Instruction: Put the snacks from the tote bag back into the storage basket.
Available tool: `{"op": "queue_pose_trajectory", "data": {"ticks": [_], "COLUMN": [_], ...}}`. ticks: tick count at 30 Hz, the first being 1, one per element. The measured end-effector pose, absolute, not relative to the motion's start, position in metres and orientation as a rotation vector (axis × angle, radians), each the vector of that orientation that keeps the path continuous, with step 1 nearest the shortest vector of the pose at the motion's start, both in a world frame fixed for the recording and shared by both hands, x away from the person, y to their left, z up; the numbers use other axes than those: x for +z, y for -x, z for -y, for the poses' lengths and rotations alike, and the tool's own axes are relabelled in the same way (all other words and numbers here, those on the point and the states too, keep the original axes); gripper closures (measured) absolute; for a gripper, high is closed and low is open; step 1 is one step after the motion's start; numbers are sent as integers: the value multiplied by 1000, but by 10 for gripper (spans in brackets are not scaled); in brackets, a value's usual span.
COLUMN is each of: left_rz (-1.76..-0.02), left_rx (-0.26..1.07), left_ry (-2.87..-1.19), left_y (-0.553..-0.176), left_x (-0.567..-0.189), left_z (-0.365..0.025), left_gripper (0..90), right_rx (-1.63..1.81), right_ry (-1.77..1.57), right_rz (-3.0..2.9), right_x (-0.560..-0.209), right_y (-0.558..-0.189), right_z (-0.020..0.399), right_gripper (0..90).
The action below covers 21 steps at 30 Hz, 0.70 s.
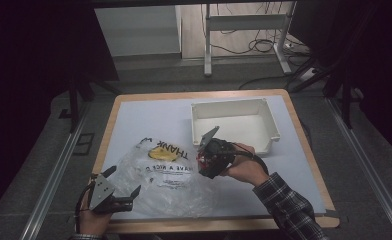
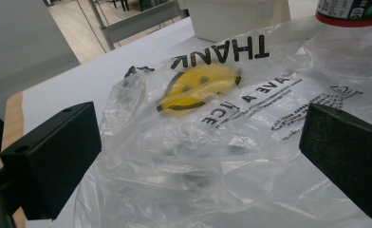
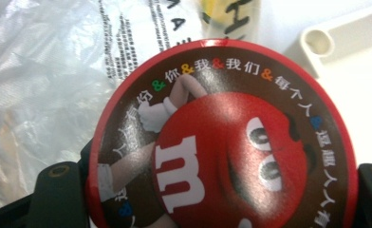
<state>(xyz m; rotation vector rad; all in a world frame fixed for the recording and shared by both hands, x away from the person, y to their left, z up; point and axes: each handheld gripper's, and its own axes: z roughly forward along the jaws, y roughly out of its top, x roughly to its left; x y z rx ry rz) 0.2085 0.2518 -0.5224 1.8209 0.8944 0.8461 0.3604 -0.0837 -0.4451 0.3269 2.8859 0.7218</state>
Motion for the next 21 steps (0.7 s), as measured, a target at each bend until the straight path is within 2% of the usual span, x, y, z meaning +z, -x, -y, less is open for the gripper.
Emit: {"op": "queue_pose_trajectory", "data": {"ticks": [21], "left_rz": [-897], "left_rx": [846], "left_ry": [-1806], "left_y": [-208], "left_x": [-522], "left_z": [-253], "left_gripper": [0], "right_rx": [726], "right_ry": [-344], "right_rz": [-2856], "right_x": [-438], "right_y": [-382], "right_z": [104], "right_gripper": [257]}}
